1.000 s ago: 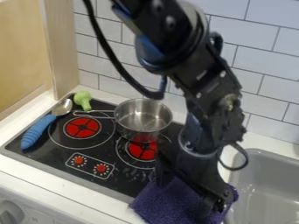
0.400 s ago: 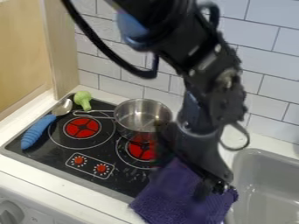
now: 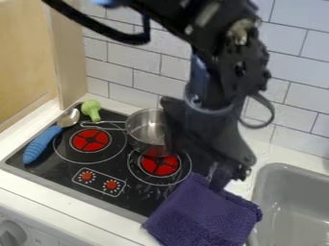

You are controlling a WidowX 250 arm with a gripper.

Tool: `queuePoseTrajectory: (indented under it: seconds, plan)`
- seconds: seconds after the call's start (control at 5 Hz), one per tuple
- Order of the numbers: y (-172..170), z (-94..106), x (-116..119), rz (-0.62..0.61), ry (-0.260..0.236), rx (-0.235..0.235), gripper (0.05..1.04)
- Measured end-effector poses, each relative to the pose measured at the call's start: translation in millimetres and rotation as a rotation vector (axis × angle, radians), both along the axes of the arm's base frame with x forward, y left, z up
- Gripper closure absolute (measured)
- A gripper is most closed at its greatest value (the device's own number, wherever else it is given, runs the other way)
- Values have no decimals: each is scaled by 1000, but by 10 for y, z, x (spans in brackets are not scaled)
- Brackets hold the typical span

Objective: Moved a blue towel to bottom right stove.

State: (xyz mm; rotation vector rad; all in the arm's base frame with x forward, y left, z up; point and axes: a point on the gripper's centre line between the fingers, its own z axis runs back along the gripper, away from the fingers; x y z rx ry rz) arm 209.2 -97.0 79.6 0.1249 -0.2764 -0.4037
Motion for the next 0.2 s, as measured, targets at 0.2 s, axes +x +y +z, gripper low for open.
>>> queuePoseTrajectory:
  seconds: [0.2]
  plan:
    - [-1, 7, 1, -1, -2, -1, 84]
